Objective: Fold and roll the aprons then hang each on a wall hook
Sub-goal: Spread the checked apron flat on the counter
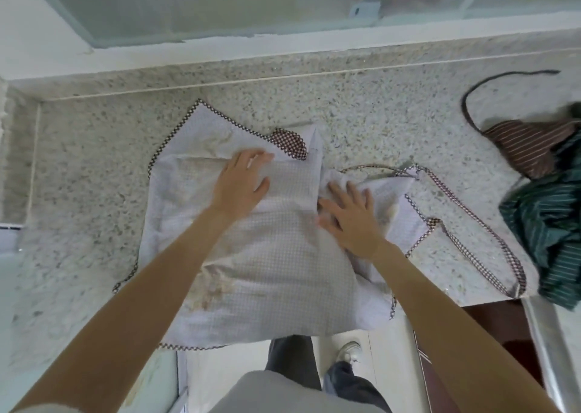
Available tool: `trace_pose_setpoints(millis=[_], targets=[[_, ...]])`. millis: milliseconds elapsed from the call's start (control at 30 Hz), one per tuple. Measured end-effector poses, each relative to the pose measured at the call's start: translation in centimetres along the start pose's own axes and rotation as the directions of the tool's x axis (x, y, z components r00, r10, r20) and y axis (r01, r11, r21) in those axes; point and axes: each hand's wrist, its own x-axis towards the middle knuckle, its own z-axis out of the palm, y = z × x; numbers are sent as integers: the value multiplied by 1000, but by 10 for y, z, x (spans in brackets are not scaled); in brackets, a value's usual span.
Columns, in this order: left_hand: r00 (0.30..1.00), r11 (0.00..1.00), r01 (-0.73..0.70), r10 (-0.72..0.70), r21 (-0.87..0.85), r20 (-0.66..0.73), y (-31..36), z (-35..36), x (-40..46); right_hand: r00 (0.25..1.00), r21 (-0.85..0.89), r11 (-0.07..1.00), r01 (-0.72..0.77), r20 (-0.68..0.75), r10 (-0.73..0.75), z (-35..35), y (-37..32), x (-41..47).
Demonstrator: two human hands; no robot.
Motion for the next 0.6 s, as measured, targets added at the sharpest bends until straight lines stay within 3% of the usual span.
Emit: trace_pose_setpoints(millis=[100, 167, 267, 333, 367, 467, 600], targets=[[999, 997, -49, 50, -54, 13, 3, 2, 37, 896, 78, 994, -73, -433, 100, -17, 14, 15], [992, 999, -39, 43, -37, 120, 6, 3, 57, 890, 112, 986, -127, -426, 163, -29, 26, 29], [967, 995, -5, -21, 101, 255, 13, 10, 74, 976, 59, 992, -115, -179, 124, -39, 31, 48], [976, 984, -26, -13, 177, 216, 11, 16, 76, 993, 27, 994, -110, -37, 111, -39, 26, 54], [987, 982, -43, 13, 183, 161, 7, 19, 77, 991, 20, 991, -130, -31, 131, -40, 25, 55], [993, 991, -116, 117, 73, -13, -2, 16, 72, 939, 145, 968, -204, -250, 236, -50, 31, 49], [988, 985, -154, 156, -80, 16, -21, -2, 58, 750, 415, 885, -209, -514, 418, -79, 54, 28]])
